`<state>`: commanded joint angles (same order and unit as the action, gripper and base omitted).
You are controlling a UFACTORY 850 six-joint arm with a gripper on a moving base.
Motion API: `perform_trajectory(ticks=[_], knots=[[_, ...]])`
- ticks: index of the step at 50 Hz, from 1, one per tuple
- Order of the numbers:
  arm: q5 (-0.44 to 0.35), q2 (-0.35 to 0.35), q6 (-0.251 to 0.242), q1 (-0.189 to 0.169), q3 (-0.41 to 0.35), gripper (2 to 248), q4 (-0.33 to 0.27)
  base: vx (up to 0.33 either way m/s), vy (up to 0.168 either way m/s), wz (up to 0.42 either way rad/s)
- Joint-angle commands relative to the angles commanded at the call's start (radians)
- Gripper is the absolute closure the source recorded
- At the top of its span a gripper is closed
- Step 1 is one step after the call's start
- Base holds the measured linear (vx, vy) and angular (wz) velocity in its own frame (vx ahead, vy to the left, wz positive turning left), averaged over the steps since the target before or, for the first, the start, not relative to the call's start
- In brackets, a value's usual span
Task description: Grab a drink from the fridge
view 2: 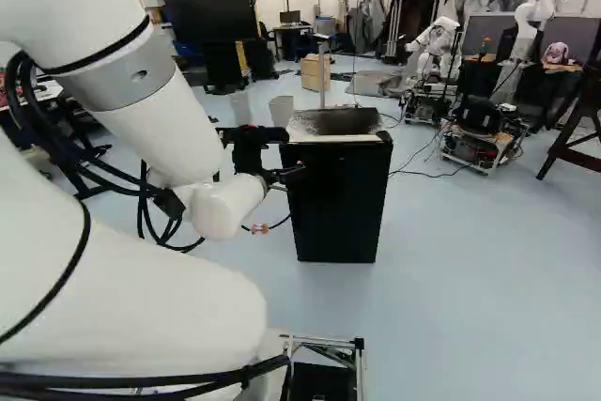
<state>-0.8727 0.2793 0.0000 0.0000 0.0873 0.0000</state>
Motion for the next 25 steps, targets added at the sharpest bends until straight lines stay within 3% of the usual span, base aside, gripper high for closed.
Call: perform_trajectory(ticks=[25], knots=[[0.000, 0.000, 0.000, 0.000, 0.000, 3, 0.000, 0.069, 0.061, -0.016]])
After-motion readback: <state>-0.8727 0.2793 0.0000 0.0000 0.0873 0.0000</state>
